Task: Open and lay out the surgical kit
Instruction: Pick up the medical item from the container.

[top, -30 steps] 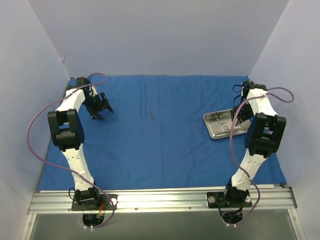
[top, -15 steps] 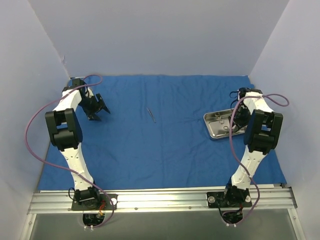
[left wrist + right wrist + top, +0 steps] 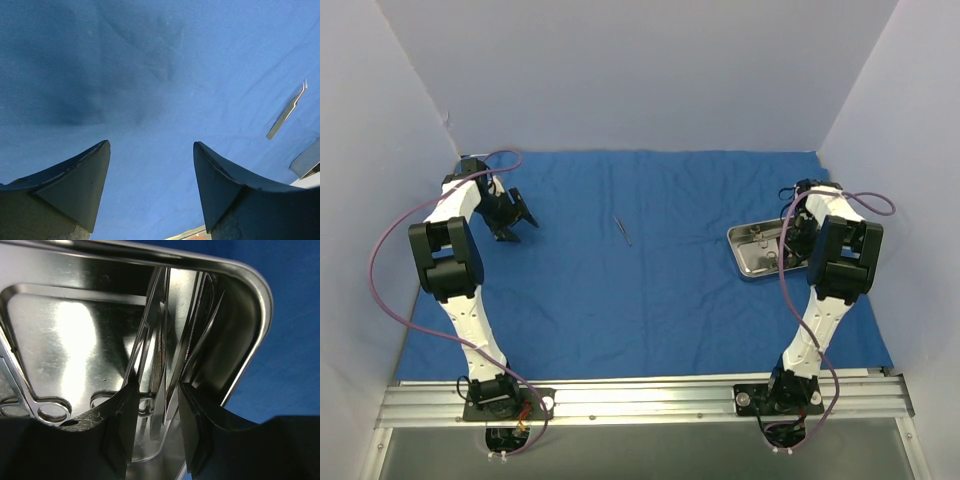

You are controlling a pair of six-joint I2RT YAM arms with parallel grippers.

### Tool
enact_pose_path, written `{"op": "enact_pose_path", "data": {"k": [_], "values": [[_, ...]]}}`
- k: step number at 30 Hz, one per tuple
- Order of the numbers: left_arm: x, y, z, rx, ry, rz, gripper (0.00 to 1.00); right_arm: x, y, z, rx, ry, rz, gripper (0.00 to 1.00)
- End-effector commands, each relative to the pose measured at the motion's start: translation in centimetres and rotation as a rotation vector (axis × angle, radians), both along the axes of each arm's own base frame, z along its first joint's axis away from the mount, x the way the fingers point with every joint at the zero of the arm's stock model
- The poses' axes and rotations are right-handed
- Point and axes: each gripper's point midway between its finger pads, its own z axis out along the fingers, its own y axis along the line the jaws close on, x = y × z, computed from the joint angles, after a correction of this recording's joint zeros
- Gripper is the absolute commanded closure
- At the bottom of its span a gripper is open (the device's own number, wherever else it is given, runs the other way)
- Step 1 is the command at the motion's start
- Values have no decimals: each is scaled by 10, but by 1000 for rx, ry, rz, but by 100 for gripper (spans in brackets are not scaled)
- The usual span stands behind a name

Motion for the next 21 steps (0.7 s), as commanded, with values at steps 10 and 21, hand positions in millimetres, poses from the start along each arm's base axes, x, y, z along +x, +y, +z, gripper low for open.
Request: {"op": "enact_pose_path", "data": {"k": [10, 21], "values": [[2, 3, 14, 24, -38, 4, 24, 7, -7, -10, -12, 33, 3, 75], [9, -15, 20, 23, -76, -35, 24, 42, -3, 18, 8, -70, 32, 99]]}}
